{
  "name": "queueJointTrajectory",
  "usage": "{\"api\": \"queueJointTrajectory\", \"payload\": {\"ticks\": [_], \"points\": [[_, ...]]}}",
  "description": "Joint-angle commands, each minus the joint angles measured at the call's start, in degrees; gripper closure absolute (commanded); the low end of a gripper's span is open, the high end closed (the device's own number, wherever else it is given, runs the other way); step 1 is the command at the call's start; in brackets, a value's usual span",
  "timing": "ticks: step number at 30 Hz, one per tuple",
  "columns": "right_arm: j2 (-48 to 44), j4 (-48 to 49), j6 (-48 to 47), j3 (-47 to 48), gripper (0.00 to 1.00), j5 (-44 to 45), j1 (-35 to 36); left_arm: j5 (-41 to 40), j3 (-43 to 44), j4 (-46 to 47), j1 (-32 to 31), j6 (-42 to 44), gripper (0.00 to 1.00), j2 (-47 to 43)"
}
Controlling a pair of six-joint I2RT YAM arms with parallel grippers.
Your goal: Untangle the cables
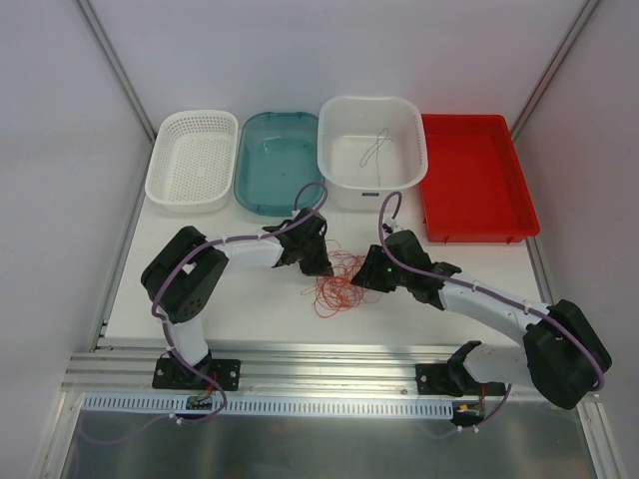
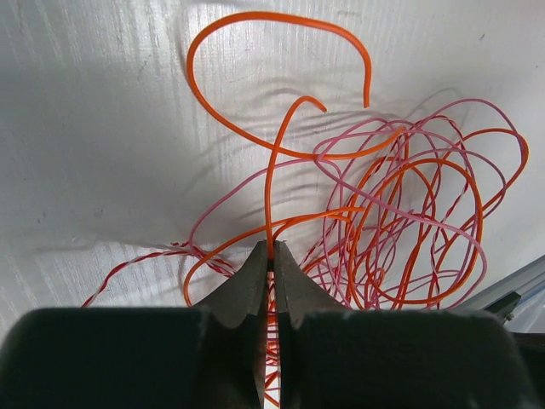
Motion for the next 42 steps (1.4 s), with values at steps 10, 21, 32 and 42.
{"api": "queueJointTrajectory", "payload": {"ticks": [10, 21, 32, 42], "points": [[4.77, 7.12, 2.5, 1.14, 0.72, -1.7, 1.08, -1.39, -0.98, 1.73, -0.56, -1.38, 1.0, -3.95], [2.15, 0.29, -0.39, 2.8, 0.99, 0.76, 1.25, -4.03, -2.47, 1.91, 0.4, -0.67, 1.0, -4.74], [-8.84, -15.55, -10.06, 8.51, 0.99, 2.71, -1.73, -6.14, -8.1, 1.91, 8.4, 0.29, 1.0, -7.46], [-12.63, -27.94, -22.27, 16.77, 0.99, -3.54, -9.82, -8.07, -16.44, 1.82, 15.6, 1.52, 1.0, -14.75]]}}
